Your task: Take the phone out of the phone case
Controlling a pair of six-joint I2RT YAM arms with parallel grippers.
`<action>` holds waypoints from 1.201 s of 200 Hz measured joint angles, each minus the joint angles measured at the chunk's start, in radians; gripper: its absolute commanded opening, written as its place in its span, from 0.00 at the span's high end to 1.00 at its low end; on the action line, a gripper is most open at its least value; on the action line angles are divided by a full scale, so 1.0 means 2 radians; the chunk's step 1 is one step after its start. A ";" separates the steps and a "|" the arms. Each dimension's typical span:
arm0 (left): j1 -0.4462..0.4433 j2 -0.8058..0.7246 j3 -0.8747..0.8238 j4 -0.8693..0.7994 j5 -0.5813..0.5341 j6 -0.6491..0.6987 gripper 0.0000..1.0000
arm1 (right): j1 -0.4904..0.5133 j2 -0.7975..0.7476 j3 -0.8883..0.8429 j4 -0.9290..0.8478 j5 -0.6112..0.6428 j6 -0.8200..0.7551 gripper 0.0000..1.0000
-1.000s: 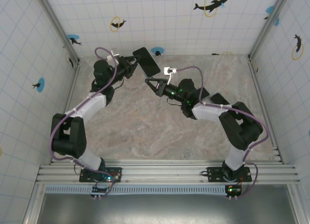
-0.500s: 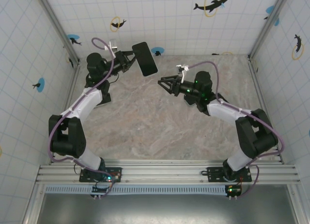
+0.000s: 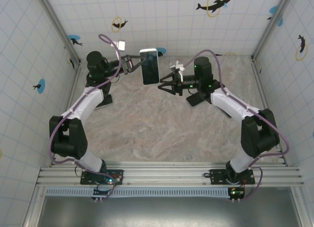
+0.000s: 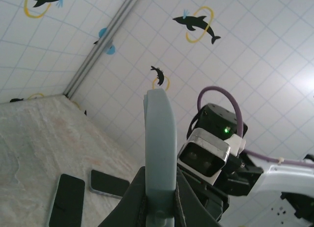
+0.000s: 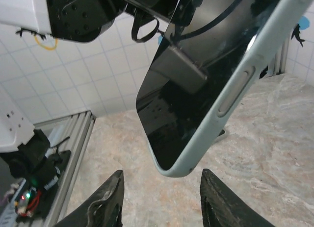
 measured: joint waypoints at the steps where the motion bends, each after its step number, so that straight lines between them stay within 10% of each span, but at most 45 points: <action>1: 0.000 0.000 0.000 0.000 0.000 0.001 1.00 | 0.000 0.001 0.002 -0.004 0.000 -0.005 0.60; 240: -0.023 -0.023 -0.009 -0.025 0.036 0.058 1.00 | 0.022 0.035 0.063 -0.159 -0.025 -0.161 0.85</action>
